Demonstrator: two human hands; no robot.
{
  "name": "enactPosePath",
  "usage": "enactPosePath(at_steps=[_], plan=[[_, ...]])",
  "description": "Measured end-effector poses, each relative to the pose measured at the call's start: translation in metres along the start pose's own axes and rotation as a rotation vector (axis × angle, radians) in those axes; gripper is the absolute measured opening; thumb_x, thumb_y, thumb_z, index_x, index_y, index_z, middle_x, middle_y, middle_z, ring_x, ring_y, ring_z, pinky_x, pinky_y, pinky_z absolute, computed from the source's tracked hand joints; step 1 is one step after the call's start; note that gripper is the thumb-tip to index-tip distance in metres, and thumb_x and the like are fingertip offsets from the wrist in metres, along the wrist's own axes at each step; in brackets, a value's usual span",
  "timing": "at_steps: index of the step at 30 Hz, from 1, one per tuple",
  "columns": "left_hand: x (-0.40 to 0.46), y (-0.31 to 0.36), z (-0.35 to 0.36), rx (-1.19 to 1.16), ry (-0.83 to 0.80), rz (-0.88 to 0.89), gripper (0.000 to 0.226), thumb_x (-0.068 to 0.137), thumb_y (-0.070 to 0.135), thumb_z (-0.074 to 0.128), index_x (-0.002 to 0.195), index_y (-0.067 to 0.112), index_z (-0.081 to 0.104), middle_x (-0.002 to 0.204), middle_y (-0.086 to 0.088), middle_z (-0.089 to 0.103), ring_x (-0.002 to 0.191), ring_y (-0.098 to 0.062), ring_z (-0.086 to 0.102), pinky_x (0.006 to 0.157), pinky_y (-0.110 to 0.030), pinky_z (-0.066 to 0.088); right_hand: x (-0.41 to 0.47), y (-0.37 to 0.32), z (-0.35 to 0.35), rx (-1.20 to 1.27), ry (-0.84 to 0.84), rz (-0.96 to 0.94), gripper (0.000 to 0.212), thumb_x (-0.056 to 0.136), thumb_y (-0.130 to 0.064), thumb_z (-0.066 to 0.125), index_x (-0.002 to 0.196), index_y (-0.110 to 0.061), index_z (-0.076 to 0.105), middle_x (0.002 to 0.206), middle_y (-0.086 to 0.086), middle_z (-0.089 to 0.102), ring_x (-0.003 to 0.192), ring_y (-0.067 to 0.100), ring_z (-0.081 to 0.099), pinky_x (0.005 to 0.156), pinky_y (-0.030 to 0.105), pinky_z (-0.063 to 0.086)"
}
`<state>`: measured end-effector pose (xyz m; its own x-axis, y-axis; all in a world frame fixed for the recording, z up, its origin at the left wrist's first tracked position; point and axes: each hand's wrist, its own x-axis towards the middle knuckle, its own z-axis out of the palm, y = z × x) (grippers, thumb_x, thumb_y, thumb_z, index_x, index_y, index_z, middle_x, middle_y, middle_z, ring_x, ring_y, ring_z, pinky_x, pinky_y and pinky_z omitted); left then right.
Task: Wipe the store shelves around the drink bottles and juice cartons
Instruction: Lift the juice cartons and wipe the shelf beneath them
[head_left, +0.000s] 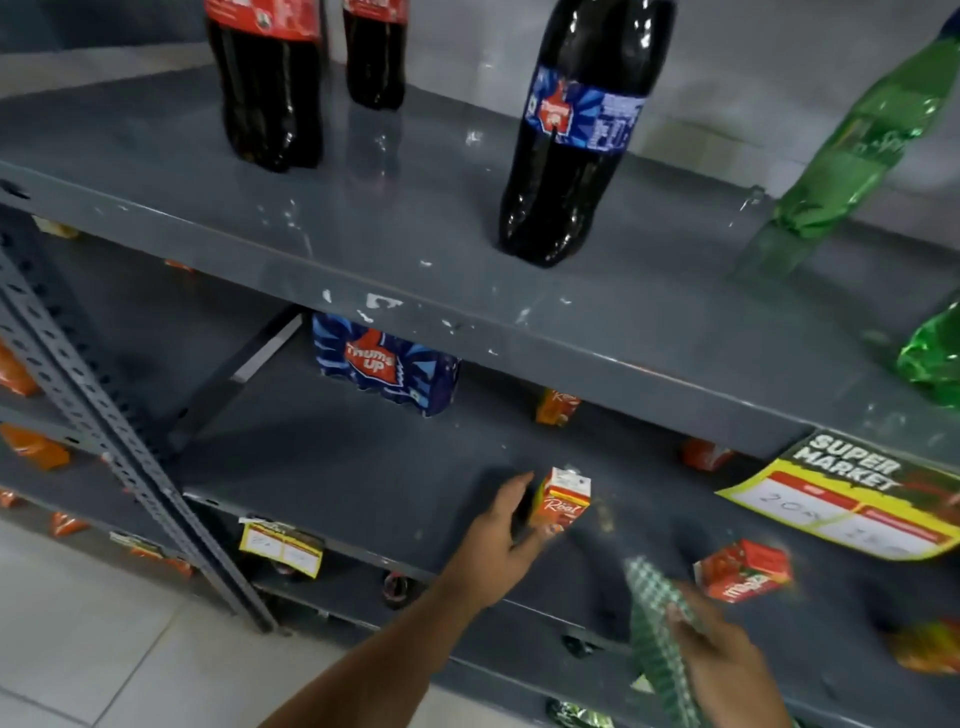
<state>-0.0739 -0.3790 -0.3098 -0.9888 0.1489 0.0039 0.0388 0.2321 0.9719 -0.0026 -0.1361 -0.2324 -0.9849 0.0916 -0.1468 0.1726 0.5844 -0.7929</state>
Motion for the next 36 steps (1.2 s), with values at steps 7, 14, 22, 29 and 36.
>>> enactPosePath(at_steps=[7, 14, 22, 29, 36], plan=[[0.023, 0.019, -0.001, 0.044, 0.136, -0.085, 0.068, 0.081, 0.043, 0.076, 0.138, 0.033, 0.040, 0.116, 0.011, 0.068, 0.102, -0.003, 0.064, 0.090, -0.027, 0.052, 0.145, -0.076, -0.005, -0.392, 0.007, -0.260, 0.047, 0.092, -0.054, 0.044, 0.135, -0.036, 0.044, 0.145, -0.005, 0.046, 0.132, 0.018, 0.041, 0.113, 0.039, 0.029], [0.025, 0.002, -0.013, 0.112, 0.101, 0.000, 0.043, 0.094, 0.017, 0.065, 0.134, 0.020, 0.052, 0.117, 0.004, 0.069, 0.103, -0.004, 0.064, 0.084, -0.011, 0.047, 0.223, -0.146, 0.101, -0.478, -0.622, -0.407, 0.039, 0.089, 0.008, 0.049, 0.125, -0.002, 0.058, 0.140, 0.018, 0.049, 0.130, 0.025, 0.044, 0.105, 0.010, 0.029], [0.016, 0.005, -0.014, 0.097, 0.139, 0.048, 0.044, 0.097, 0.011, 0.057, 0.137, 0.024, 0.044, 0.119, 0.010, 0.065, 0.109, -0.004, 0.062, 0.089, -0.020, 0.050, 0.223, -0.119, 0.091, -0.519, -0.861, -0.414, 0.029, 0.080, 0.016, 0.052, 0.098, 0.004, 0.072, 0.145, 0.010, 0.046, 0.140, 0.022, 0.030, 0.102, 0.009, 0.016], [0.014, 0.012, -0.015, 0.075, 0.198, 0.055, 0.037, 0.099, 0.017, 0.054, 0.134, 0.021, 0.044, 0.114, 0.016, 0.062, 0.105, 0.005, 0.059, 0.081, -0.011, 0.046, 0.196, -0.065, 0.047, -0.371, -0.744, -0.296, 0.032, 0.062, 0.024, 0.060, 0.090, 0.010, 0.070, 0.127, 0.002, 0.062, 0.128, 0.017, 0.045, 0.113, 0.036, 0.031], [0.018, 0.014, -0.014, 0.093, 0.170, 0.014, 0.039, 0.100, 0.013, 0.051, 0.137, 0.021, 0.042, 0.113, 0.014, 0.060, 0.101, -0.001, 0.058, 0.077, -0.001, 0.038, 0.141, -0.023, 0.036, -0.308, -0.723, -0.198, 0.081, 0.066, 0.025, 0.037, 0.081, -0.044, 0.075, 0.143, -0.009, 0.049, 0.140, 0.007, 0.030, 0.118, 0.038, 0.022]])
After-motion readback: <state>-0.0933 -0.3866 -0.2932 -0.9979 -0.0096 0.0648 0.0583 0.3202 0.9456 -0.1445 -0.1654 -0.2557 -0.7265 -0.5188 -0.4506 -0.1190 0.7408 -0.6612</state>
